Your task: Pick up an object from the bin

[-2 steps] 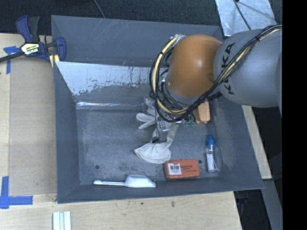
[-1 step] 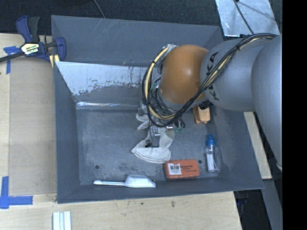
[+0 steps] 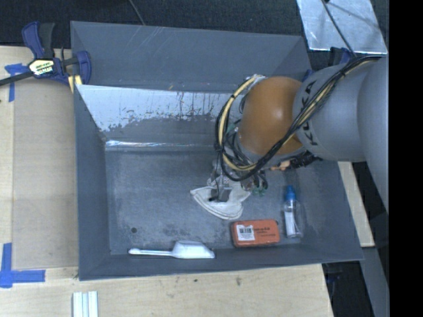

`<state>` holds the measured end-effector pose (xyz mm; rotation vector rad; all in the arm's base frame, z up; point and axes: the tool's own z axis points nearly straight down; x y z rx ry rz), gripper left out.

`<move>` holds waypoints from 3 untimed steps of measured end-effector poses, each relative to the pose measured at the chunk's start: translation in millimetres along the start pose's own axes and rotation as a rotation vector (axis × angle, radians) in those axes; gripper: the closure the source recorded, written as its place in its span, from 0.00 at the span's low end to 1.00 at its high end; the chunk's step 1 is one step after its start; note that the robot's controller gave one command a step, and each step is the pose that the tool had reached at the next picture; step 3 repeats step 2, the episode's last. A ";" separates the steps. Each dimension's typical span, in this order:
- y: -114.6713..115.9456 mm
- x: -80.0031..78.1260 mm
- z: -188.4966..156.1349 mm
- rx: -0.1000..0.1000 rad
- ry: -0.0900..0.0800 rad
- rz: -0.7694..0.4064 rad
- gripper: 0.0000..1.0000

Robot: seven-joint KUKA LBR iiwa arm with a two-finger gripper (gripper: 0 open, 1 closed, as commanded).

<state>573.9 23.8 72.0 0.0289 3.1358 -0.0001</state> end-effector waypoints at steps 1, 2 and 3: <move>0.0 0.0 0.0 0.000 0.000 0.000 1.00; 37.5 -39.7 -145.5 -0.001 0.001 0.038 1.00; 37.5 -39.7 -145.5 -0.001 0.001 0.038 1.00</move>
Offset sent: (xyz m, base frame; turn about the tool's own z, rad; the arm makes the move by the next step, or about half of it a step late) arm 0.0383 0.0366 0.1444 0.0389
